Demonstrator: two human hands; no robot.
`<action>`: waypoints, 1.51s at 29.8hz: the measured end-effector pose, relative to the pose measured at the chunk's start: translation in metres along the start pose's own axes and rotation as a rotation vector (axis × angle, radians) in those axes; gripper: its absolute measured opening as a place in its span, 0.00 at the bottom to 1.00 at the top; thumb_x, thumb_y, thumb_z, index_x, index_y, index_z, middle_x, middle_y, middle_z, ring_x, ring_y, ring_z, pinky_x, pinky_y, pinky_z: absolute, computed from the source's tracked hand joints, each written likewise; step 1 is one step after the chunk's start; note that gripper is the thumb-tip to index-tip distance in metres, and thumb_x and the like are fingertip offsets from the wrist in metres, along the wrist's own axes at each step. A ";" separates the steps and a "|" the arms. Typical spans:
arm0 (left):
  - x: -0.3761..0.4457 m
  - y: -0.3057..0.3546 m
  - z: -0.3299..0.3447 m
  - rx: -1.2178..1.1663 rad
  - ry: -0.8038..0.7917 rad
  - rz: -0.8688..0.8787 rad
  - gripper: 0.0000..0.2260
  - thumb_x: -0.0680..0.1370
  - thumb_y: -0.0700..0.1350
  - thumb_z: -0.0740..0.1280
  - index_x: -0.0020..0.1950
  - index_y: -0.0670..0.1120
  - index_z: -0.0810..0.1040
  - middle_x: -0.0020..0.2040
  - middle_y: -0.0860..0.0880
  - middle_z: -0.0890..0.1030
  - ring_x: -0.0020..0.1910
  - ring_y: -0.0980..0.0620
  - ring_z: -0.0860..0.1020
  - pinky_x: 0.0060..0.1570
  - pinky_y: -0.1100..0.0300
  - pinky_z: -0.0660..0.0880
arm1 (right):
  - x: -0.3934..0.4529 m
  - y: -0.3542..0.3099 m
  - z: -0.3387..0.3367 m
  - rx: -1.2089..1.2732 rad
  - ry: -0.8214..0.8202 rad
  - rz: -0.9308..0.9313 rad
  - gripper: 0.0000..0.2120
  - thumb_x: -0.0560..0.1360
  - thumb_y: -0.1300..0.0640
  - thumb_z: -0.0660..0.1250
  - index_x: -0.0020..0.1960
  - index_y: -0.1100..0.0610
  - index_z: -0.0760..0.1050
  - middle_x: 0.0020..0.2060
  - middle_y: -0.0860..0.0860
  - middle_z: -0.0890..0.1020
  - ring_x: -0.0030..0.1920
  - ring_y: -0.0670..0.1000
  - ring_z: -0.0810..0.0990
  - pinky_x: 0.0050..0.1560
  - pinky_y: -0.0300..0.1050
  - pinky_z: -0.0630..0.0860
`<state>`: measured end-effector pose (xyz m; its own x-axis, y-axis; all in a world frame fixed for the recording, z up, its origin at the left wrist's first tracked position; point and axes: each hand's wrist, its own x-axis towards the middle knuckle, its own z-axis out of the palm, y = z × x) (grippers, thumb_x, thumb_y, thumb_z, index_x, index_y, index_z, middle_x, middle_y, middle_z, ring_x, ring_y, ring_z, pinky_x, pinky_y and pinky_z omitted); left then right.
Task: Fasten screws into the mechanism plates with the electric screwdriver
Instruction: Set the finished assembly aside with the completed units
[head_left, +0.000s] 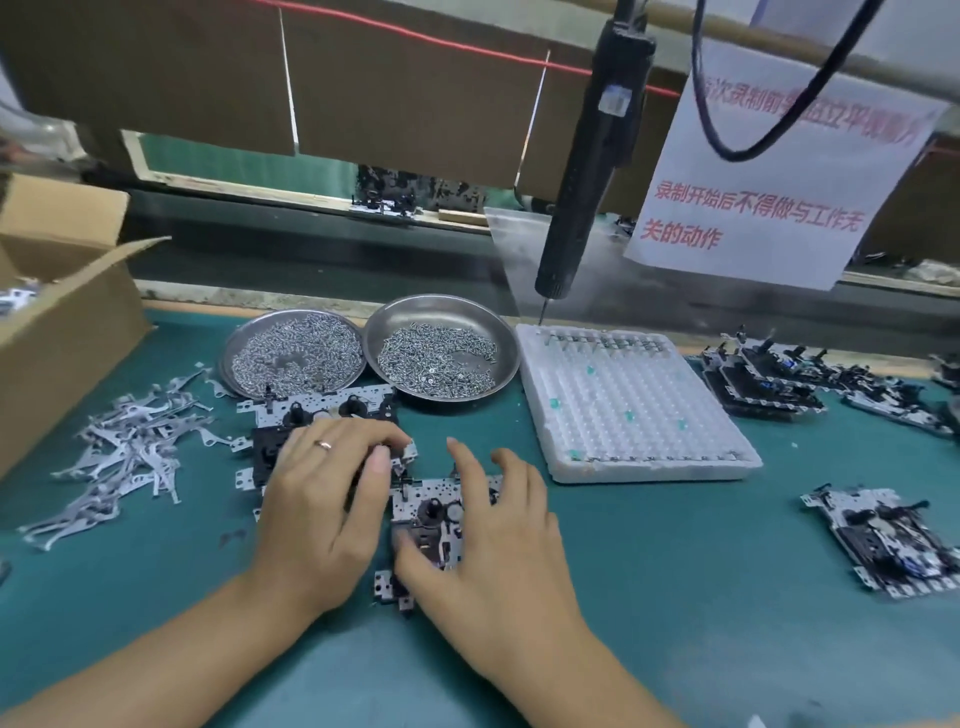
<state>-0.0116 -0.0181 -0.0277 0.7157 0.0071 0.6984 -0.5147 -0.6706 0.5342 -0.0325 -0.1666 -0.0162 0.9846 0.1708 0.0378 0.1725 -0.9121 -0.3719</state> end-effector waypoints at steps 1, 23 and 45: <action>-0.001 0.000 0.000 0.016 -0.009 0.011 0.15 0.79 0.46 0.54 0.47 0.43 0.79 0.43 0.53 0.79 0.45 0.53 0.75 0.48 0.50 0.69 | 0.000 -0.004 0.002 0.006 -0.005 0.005 0.43 0.63 0.27 0.47 0.74 0.39 0.43 0.73 0.48 0.50 0.74 0.53 0.45 0.72 0.56 0.54; -0.002 -0.001 -0.003 0.057 0.007 0.054 0.15 0.78 0.47 0.57 0.45 0.41 0.81 0.41 0.53 0.80 0.42 0.53 0.74 0.47 0.53 0.67 | -0.019 0.045 -0.025 -0.198 0.055 -0.015 0.28 0.63 0.39 0.58 0.62 0.44 0.71 0.71 0.46 0.60 0.67 0.52 0.60 0.60 0.52 0.64; -0.002 -0.001 0.007 0.123 0.032 0.131 0.14 0.78 0.48 0.59 0.44 0.42 0.82 0.42 0.55 0.79 0.44 0.54 0.74 0.54 0.58 0.63 | 0.009 0.207 -0.118 -0.607 0.196 0.510 0.32 0.74 0.51 0.66 0.74 0.58 0.60 0.75 0.60 0.54 0.72 0.62 0.58 0.67 0.63 0.61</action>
<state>-0.0092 -0.0222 -0.0326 0.6299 -0.0645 0.7740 -0.5400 -0.7527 0.3767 0.0151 -0.3976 0.0164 0.9240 -0.3364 0.1821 -0.3675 -0.9128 0.1783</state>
